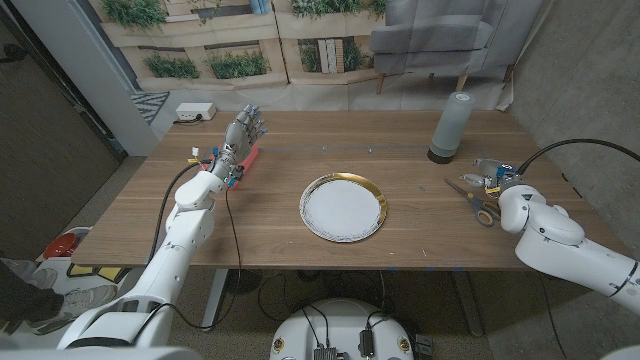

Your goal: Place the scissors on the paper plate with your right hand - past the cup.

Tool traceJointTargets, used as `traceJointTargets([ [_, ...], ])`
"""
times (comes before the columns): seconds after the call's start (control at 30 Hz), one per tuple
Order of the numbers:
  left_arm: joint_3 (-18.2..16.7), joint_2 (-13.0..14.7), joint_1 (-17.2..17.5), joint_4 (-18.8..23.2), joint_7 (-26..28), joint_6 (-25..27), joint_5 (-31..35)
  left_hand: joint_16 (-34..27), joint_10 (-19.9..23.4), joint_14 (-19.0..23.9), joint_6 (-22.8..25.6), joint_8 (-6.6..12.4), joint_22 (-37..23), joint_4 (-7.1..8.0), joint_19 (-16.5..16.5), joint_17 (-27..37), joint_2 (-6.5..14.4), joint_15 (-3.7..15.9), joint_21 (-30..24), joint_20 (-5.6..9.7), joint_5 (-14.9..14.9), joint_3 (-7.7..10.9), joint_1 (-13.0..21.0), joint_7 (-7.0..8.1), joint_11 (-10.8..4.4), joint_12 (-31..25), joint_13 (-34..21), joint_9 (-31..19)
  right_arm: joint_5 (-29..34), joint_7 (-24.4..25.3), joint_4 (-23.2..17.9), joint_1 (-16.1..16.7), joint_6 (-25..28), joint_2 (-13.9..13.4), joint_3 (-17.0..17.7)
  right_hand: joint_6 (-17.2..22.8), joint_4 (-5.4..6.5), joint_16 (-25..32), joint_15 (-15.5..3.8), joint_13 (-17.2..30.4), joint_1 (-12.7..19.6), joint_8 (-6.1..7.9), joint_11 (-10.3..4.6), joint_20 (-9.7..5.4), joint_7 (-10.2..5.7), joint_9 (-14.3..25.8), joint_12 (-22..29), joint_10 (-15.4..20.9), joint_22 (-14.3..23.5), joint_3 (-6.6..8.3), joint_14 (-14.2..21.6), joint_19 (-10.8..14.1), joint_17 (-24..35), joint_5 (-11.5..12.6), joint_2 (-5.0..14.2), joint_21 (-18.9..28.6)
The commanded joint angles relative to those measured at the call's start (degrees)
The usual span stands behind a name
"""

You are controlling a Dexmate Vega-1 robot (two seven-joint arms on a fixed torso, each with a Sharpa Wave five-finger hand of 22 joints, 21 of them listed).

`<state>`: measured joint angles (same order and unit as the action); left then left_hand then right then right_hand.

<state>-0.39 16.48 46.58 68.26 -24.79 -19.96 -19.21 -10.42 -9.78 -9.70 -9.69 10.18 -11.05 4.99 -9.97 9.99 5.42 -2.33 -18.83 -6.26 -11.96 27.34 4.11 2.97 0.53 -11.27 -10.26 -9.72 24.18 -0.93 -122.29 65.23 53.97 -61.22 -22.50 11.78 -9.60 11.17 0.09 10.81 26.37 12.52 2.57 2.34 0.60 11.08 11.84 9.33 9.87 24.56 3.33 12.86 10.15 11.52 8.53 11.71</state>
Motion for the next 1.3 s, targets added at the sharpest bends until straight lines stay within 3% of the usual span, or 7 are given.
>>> traceJointTargets([
  [0.03,0.31,-0.03,-0.96,-1.44,-0.34,-0.25,0.05,-0.19,-5.66,-7.78,-0.77,0.21,-0.23,0.14,-4.74,0.24,0.44,-0.36,0.32,-0.35,-0.12,-0.09,-0.18,0.52,0.18,-0.16,-0.18,-0.20,1.89,-2.81,0.50,-1.56,3.17,0.35,-2.19,0.79,0.34,0.24,-0.21,0.24,0.49,0.19,-0.26,-0.32,0.09,0.13,0.45,0.85,0.19,0.03,0.89,0.75,0.13,-0.21,-0.24,0.49],
  [0.9,0.37,-0.12,-0.33,-0.42,-0.20,-0.18,-0.12,-0.17,-5.61,-7.83,-0.78,0.22,-0.28,0.22,-4.54,0.24,0.41,-0.36,0.90,-0.49,-0.14,-0.17,-0.22,0.52,0.12,-0.21,-0.18,-0.20,7.55,-5.69,0.13,-2.37,7.26,0.09,-5.84,6.08,-0.50,0.64,-0.51,0.23,5.33,1.30,-0.30,-0.30,1.24,0.11,0.66,3.31,0.16,0.22,5.62,4.13,0.03,0.19,-2.30,0.90],
  [0.93,0.33,-0.13,-0.31,-0.39,-0.26,-0.12,-0.23,-0.18,-5.68,-7.81,-0.78,0.22,-0.28,0.22,-4.55,0.24,0.41,-0.36,0.92,-0.46,-0.14,-0.17,-0.22,0.52,0.07,-0.18,-0.18,-0.20,7.94,-5.62,0.19,-2.46,7.38,0.19,-6.08,6.45,-0.27,0.52,-0.56,0.38,6.10,1.21,0.06,-0.39,1.13,0.12,1.72,6.42,0.19,0.04,6.08,4.44,0.09,0.35,-2.56,0.81],
  [1.03,0.26,-0.10,-0.27,-0.37,-0.24,-0.07,-0.27,-0.18,-5.59,-7.80,-0.75,0.23,-0.28,0.23,-4.51,0.24,0.41,-0.35,0.93,-0.44,-0.14,-0.18,-0.22,0.57,0.25,-0.22,-0.18,-0.20,9.30,-5.18,0.44,-2.65,7.74,0.67,-6.81,7.95,-0.28,1.01,-0.67,0.43,7.52,1.42,0.35,-0.25,1.34,0.16,2.24,8.52,0.24,-0.14,8.57,5.50,0.19,0.63,-2.95,0.95],
  [1.07,0.24,-0.08,-0.27,-0.39,-0.33,-0.05,-0.34,-0.16,-6.02,-7.85,-0.81,0.20,-0.28,0.24,-4.54,0.24,0.42,-0.36,1.00,-0.57,-0.15,-0.19,-0.23,0.54,-0.78,-0.05,-0.18,-0.19,9.98,-5.15,0.53,-2.84,8.06,0.86,-7.25,8.28,-0.29,1.05,-0.67,0.44,7.71,1.50,0.47,-0.15,1.33,0.16,2.29,8.74,0.24,-0.17,8.84,5.74,0.20,0.67,-3.03,1.00],
  [1.13,0.21,-0.06,-0.28,-0.47,-0.26,-0.17,-0.27,-0.19,-5.63,-7.80,-0.76,0.22,-0.29,0.27,-4.47,0.25,0.41,-0.35,1.06,-0.46,-0.15,-0.21,-0.26,0.59,0.39,-0.21,-0.18,-0.19,11.74,-4.81,0.78,-3.17,8.68,1.30,-8.31,9.24,-0.29,1.34,-1.12,0.51,8.52,1.65,0.33,-0.09,1.51,0.19,2.79,10.42,0.28,-0.38,10.34,6.53,0.30,0.87,-3.43,1.15],
  [1.3,0.14,0.03,-0.47,-0.76,-0.50,-0.25,-0.38,-0.18,-5.67,-7.81,-0.74,0.22,-0.30,0.30,-4.48,0.25,0.37,-0.32,1.15,-0.46,-0.16,-0.25,-0.29,0.60,0.03,-0.19,-0.18,-0.19,17.32,-5.47,1.67,-4.53,10.78,2.37,-11.52,12.56,-0.56,2.04,-1.82,0.74,11.06,2.31,0.70,0.08,1.53,0.30,3.72,13.81,0.37,-1.27,14.44,8.37,0.57,1.66,-5.50,1.39],
])
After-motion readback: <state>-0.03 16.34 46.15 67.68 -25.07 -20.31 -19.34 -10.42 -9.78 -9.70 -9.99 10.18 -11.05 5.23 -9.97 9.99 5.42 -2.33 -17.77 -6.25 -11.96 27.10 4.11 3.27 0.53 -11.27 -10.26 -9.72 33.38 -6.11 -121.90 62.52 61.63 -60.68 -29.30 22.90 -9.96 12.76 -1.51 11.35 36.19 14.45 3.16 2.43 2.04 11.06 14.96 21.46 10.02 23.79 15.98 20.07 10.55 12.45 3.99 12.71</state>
